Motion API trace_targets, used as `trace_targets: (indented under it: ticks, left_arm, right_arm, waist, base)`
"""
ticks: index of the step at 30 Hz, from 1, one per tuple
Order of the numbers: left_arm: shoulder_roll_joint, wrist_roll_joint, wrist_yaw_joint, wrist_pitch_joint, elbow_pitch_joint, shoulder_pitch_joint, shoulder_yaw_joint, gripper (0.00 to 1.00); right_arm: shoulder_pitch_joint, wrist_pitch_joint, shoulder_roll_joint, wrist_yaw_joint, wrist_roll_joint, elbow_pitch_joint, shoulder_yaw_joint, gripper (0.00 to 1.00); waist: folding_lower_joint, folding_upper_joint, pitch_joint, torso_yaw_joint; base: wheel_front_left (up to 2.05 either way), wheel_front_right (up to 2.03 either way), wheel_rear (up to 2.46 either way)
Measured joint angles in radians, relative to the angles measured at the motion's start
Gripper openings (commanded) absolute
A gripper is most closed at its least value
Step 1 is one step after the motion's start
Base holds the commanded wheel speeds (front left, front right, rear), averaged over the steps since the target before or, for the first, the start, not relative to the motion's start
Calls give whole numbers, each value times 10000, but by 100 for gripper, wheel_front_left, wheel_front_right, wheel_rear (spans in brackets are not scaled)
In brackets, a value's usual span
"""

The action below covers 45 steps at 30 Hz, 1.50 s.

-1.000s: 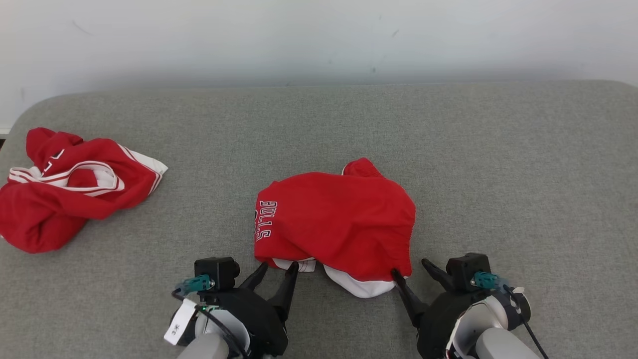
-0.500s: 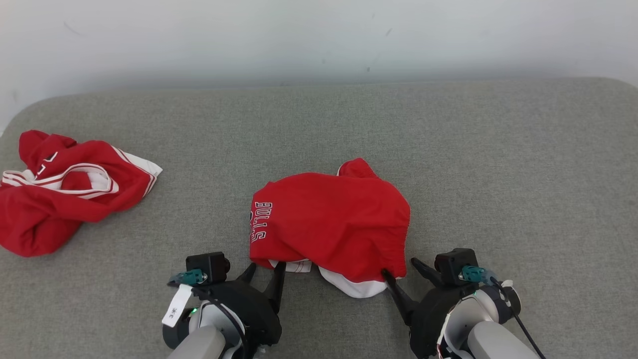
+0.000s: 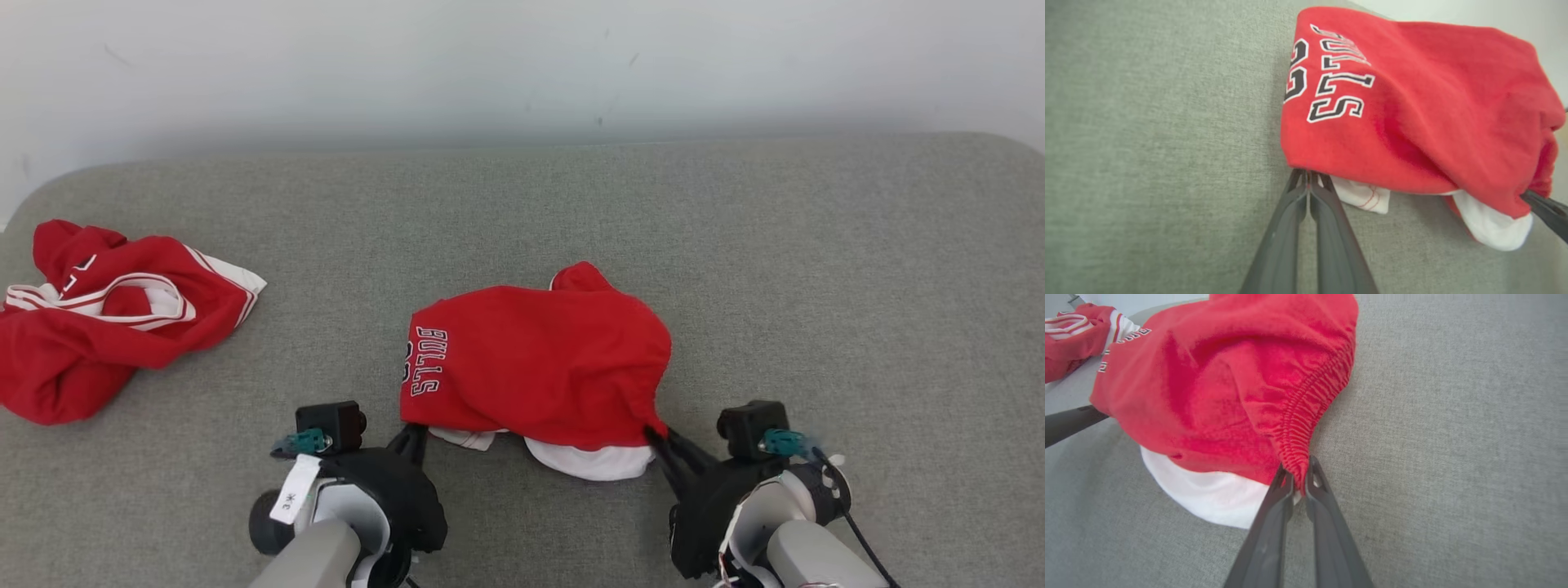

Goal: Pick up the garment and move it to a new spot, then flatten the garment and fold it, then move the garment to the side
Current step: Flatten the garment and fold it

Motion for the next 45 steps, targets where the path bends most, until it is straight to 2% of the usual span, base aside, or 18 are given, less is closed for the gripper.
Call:
trace_targets:
  ticks: [4,9,11,15,17,20,23,28,36,37,38,39,40,41,45]
  left_arm:
    - [192,763,6,-270,368,-345,-349,0]
    - [1103,1733,-61,-637,441,-751,-907,0]
    - [1346,2230,-247,-686,410,-872,-1350,0]
    - [1484,2834,-382,-830,171,-1104,-1816,0]
    - [1603,3055,-696,-830,-6,-1112,-2180,0]
    - [1611,3419,-974,-830,-163,-1041,-2694,0]
    - [1551,3354,-1174,-828,-313,-861,-2798,0]
    - [1321,2909,-1248,-790,-186,-262,-2803,0]
    - [970,2606,-1262,-771,25,-245,-2681,0]
    - [943,2579,-1262,-771,38,-251,-2642,13]
    - [920,2516,-1262,-773,52,-251,-2581,78]
    - [903,2401,-1262,-773,69,-251,-2514,100]
    - [894,2286,-1262,-786,73,-251,-2439,100]
    - [890,2228,-1262,-786,88,-254,-2382,100]
    - [888,2102,-1264,-859,84,-239,-2282,100]
  right_arm:
    - [-69,-359,2,58,366,-96,-439,0]
    - [-412,-763,-378,88,550,-334,-1049,0]
    - [-425,-834,-614,100,558,-384,-1179,0]
    - [-511,-959,-980,130,617,-533,-1432,0]
    - [-549,-959,-1068,130,623,-564,-1492,0]
    - [-508,-963,-1170,130,813,-564,-1643,0]
    - [-360,-999,-1304,75,823,-556,-1728,0]
    - [-305,-844,-1394,-15,686,-276,-1561,0]
    - [-139,-671,-1478,-94,669,-190,-1429,0]
    - [-139,-665,-1475,-94,619,-167,-1400,0]
    - [-139,-663,-1465,-94,594,-155,-1381,0]
    - [-139,-662,-1457,-94,593,-146,-1373,11]
    - [-139,-629,-1448,-94,593,-138,-1361,50]
    - [-139,-629,-1434,-94,594,-119,-1377,100]
    - [-130,-637,-1400,-94,616,-4,-1438,100]
  waist:
    - [1,0,-111,34]
    - [0,-1,-336,73]
    - [0,0,-428,85]
    - [0,-1,-611,112]
    - [0,-1,-693,119]
    - [0,-1,-789,117]
    - [0,-1,-843,102]
    - [0,-1,-838,-15]
    - [1,-1,-681,-39]
    - [0,-1,-672,-32]
    - [0,-1,-666,-24]
    - [0,-1,-662,-15]
    - [0,-1,-660,-5]
    - [0,-1,-662,8]
    - [0,-1,-780,88]
  base:
    - [0,0,0]
    - [0,0,0]
    - [0,0,0]
    - [0,0,0]
    - [0,0,0]
    - [0,0,0]
    - [0,0,0]
    - [0,0,0]
    - [0,0,0]
    - [0,0,0]
    - [0,0,0]
    - [0,0,0]
    - [0,0,0]
    - [0,0,0]
    - [0,0,0]
